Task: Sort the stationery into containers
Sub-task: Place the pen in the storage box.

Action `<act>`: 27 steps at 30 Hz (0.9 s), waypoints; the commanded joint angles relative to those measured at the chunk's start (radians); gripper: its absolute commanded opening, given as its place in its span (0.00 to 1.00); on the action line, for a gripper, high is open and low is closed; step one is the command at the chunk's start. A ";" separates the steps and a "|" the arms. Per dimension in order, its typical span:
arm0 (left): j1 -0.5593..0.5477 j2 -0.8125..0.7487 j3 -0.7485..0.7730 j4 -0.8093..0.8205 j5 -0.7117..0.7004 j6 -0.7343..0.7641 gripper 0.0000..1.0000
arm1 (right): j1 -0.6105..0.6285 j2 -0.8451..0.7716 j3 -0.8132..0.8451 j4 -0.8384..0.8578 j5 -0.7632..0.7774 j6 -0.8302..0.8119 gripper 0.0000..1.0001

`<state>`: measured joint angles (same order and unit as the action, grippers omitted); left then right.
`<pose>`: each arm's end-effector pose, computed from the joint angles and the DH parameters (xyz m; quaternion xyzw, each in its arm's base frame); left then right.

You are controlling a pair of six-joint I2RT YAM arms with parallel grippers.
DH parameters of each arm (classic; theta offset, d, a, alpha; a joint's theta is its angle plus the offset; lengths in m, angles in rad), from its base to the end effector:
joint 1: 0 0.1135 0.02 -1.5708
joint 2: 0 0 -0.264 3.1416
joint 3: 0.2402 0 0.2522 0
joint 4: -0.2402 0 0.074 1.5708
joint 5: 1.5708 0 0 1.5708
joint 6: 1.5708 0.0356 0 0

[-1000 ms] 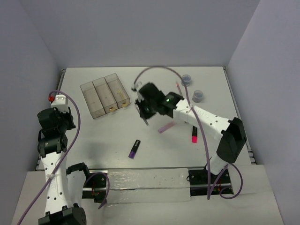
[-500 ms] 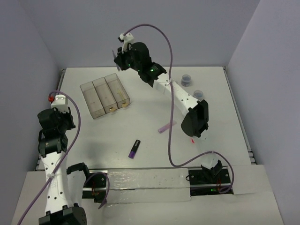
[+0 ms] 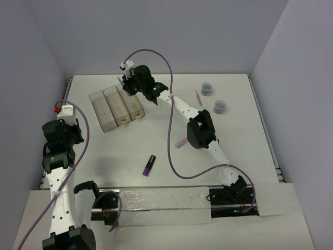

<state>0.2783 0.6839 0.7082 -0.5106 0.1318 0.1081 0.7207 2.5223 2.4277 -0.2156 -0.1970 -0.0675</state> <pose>0.1507 0.0382 0.2952 -0.0388 0.8545 0.0435 0.5162 0.4374 0.3934 0.2701 -0.3622 0.7201 0.2634 0.5300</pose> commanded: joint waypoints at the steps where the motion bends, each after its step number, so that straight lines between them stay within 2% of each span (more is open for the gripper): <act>1: 0.012 0.002 0.005 0.049 -0.003 -0.004 0.30 | 0.008 -0.001 -0.025 0.019 0.008 -0.008 0.00; 5: 0.012 0.006 0.007 0.049 -0.004 -0.004 0.30 | 0.011 0.029 0.025 -0.037 0.010 -0.007 0.19; 10: 0.012 0.003 0.005 0.049 -0.004 -0.005 0.30 | 0.011 -0.009 -0.044 0.007 0.032 -0.004 0.34; 12: 0.013 0.005 0.005 0.050 -0.004 -0.004 0.30 | 0.012 -0.005 -0.023 -0.011 -0.003 -0.002 0.50; 14: 0.013 0.005 0.005 0.050 -0.004 -0.004 0.30 | 0.012 -0.003 -0.005 -0.024 -0.018 -0.003 0.61; 18: 0.012 0.008 0.005 0.049 -0.003 -0.004 0.30 | 0.007 -0.055 -0.036 -0.016 -0.018 0.007 0.65; 22: 0.012 0.006 0.007 0.049 -0.003 -0.004 0.30 | -0.070 -0.196 -0.118 -0.012 -0.094 0.115 0.66; 27: 0.013 0.008 0.007 0.047 -0.006 -0.004 0.30 | -0.238 -0.315 -0.140 -0.197 -0.077 0.152 0.66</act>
<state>0.2836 0.6914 0.7082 -0.5106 0.1314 0.1082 0.6443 2.3964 2.2813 -0.3109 -0.2874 0.0292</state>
